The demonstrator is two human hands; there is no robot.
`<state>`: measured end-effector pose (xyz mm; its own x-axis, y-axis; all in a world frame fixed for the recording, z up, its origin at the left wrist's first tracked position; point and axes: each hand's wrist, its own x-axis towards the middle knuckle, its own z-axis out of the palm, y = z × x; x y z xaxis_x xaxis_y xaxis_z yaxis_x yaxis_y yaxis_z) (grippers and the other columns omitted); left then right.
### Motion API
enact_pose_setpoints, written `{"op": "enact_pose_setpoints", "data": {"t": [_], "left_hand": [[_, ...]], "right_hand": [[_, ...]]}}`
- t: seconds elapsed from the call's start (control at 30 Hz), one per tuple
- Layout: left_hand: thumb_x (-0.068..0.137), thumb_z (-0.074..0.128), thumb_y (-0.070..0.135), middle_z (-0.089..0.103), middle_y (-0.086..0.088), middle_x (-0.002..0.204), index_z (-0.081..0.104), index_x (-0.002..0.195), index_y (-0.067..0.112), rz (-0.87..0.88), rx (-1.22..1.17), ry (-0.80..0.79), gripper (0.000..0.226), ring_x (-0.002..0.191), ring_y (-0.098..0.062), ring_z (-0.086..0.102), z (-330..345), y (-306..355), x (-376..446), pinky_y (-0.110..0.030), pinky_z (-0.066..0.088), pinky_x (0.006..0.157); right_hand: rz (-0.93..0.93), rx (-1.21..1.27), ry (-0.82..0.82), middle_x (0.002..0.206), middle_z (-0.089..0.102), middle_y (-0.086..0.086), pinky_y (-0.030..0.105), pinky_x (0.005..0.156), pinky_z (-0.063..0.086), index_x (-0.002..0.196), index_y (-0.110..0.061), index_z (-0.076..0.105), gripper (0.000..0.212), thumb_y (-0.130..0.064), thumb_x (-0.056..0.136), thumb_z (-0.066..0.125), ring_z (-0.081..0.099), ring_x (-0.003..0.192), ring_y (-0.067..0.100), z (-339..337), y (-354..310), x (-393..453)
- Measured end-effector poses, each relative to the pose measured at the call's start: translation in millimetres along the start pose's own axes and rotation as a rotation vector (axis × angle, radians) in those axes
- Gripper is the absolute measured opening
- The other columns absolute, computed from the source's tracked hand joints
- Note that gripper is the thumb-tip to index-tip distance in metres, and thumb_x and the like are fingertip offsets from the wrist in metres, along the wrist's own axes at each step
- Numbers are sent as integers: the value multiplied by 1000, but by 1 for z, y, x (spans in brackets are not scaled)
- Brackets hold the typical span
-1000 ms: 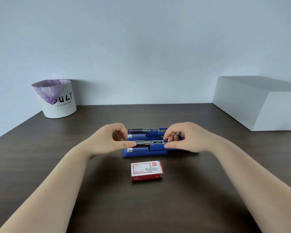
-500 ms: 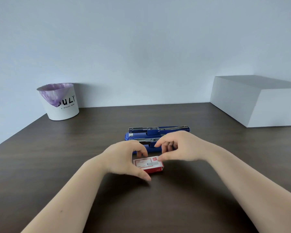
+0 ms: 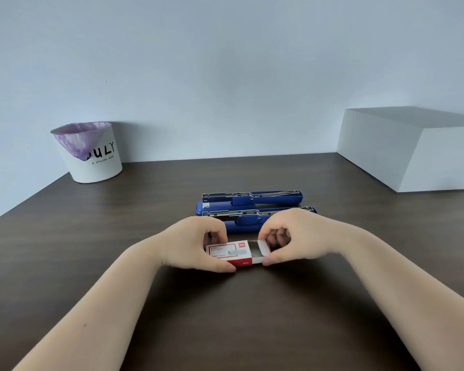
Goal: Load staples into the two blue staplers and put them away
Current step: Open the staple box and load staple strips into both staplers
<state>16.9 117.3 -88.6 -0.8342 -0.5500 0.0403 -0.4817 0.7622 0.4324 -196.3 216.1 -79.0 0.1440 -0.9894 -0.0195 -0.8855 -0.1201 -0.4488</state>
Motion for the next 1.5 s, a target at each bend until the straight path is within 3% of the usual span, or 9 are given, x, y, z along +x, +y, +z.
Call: {"op": "enact_pose_setpoints", "data": {"t": [0.3,0.57,0.7,0.83,0.93,1.13,1.33,1.43,1.5], "left_hand": [[66,78,47,60,13,91,61,84,28,15,-3,-42,32,78,-8,52,-3,-2,0,-16,42,64],[55,66,60,60,21,78,52,82,33,86,30,138,41,68,-1,53,0,-5,3,-17,43,60],[60,75,52,61,20,77,51,80,33,78,14,125,37,68,-1,54,1,-7,3,-14,43,60],[60,77,50,61,21,78,53,81,30,57,2,120,38,69,2,55,1,-6,3,-11,42,58],[57,75,55,62,18,79,55,82,27,45,-18,116,41,68,2,55,1,-5,3,-12,42,57],[64,80,44,63,18,79,58,83,24,45,-13,94,35,66,4,55,1,-2,2,-13,42,55],[63,79,48,67,11,87,59,86,24,30,-16,87,38,67,-3,56,1,-2,2,-15,44,56],[65,79,46,63,16,81,59,87,23,26,6,81,37,65,4,54,0,-1,1,-11,41,54],[65,78,46,57,18,78,60,87,22,31,30,84,36,66,8,52,-1,0,1,-9,39,54]], "right_hand": [[40,-26,-94,87,58,-13,11,58,43,96,-30,57,28,-40,75,74,53,69,1,-10,8,-6],[34,28,-23,86,58,-12,16,58,43,86,-33,49,39,-37,66,82,54,65,2,-12,7,-8],[36,18,23,83,58,-12,18,59,43,90,-29,54,41,-42,64,82,50,64,4,-12,5,-9],[-113,-32,226,79,56,-4,15,61,36,91,-28,65,14,-34,80,71,42,64,8,-8,0,-4],[-166,-135,154,81,57,-4,12,62,34,98,-29,69,17,-32,81,69,46,69,6,-1,-6,0],[-174,-192,94,90,60,-1,27,78,45,104,-25,72,22,-29,83,67,51,83,11,2,-12,0],[-170,-254,56,95,63,-6,19,81,43,104,-19,74,22,-26,88,61,57,93,10,1,-16,0],[-178,-238,84,83,59,-13,5,71,38,99,-21,75,19,-26,87,61,55,78,1,0,-16,-2],[-174,-190,128,73,57,-15,5,65,38,90,-21,76,14,-24,83,64,53,70,0,-4,-13,-5]]}}
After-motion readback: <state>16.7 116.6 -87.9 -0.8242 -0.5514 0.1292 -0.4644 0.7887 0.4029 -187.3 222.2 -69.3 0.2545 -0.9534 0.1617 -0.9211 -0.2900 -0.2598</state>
